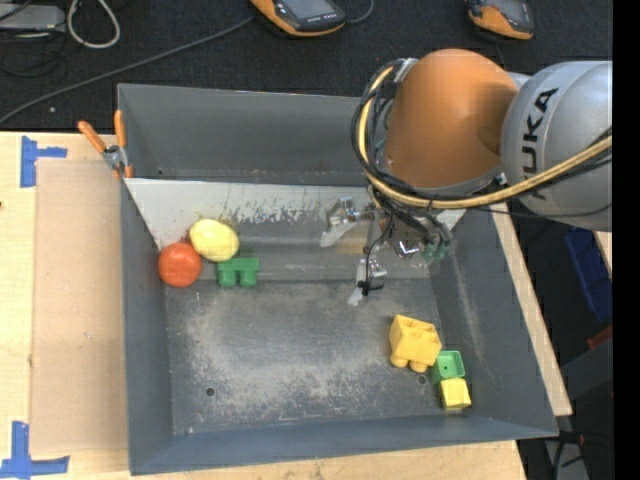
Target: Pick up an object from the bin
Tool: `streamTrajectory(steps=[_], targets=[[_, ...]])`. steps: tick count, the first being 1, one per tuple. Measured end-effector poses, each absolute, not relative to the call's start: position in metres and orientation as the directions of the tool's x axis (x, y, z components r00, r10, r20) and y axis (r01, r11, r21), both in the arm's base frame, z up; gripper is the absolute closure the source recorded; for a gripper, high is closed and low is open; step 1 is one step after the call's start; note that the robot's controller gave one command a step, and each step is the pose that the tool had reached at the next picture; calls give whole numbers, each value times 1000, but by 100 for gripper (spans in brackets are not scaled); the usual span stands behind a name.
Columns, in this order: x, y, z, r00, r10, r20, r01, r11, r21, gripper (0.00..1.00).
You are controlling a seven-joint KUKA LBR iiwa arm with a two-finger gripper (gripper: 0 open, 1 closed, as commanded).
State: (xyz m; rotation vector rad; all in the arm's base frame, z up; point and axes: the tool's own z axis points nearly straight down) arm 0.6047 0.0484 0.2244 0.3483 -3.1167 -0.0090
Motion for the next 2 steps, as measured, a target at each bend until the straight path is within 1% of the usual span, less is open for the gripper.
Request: streamTrajectory(steps=[1, 2], targets=[[613, 21, 230, -943, -333, 7, -333, 943, 7, 0], [615, 16, 255, -820, -573, -2, -573, 820, 6, 0]])
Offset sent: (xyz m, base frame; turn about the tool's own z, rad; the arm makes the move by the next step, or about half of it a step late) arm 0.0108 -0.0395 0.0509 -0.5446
